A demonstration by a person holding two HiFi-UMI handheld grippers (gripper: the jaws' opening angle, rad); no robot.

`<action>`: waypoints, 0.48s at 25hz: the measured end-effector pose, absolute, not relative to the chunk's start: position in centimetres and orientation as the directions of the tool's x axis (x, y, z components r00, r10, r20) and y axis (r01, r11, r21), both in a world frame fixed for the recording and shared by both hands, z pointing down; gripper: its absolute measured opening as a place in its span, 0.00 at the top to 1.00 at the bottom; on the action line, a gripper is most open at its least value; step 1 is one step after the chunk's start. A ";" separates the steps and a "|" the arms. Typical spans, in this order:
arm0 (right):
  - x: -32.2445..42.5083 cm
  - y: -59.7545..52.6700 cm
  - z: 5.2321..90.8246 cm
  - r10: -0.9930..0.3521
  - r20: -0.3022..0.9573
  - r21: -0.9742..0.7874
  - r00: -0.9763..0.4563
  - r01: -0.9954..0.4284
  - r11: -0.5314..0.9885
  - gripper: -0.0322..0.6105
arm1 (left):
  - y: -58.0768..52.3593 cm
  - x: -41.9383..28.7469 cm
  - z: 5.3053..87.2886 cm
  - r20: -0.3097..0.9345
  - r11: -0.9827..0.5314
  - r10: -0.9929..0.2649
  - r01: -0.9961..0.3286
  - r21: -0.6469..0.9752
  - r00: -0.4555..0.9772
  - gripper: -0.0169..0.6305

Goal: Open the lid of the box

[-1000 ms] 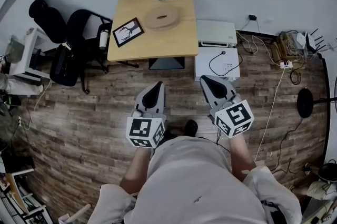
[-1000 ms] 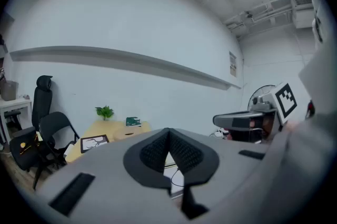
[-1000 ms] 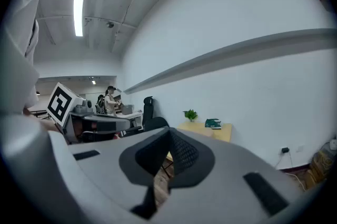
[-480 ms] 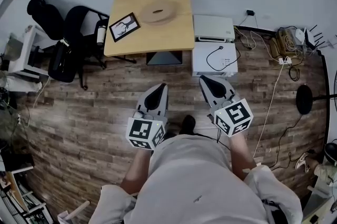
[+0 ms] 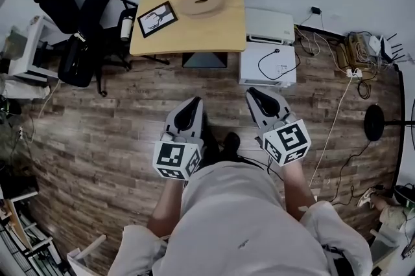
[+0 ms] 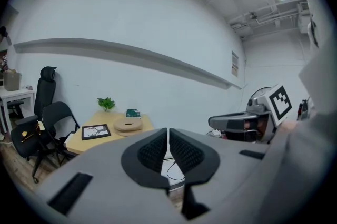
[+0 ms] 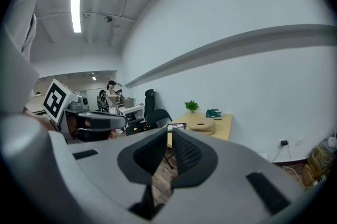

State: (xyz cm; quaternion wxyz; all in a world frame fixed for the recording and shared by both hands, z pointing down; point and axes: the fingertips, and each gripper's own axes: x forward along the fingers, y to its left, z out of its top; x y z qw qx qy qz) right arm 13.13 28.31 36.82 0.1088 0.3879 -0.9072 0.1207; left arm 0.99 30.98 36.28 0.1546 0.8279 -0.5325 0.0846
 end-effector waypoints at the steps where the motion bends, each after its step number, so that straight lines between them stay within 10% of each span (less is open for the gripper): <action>1: 12.8 28.2 36.9 -0.675 0.293 -0.134 -0.677 -0.728 0.672 0.91 | 30.8 0.6 36.5 0.308 -0.379 -0.857 -0.910 0.165 0.413 0.96; 12: 10.8 24.5 36.0 -0.693 0.299 -0.108 -0.656 -0.745 0.658 0.79 | 26.4 -2.0 36.8 0.312 -0.404 -0.846 -0.902 0.154 0.432 0.86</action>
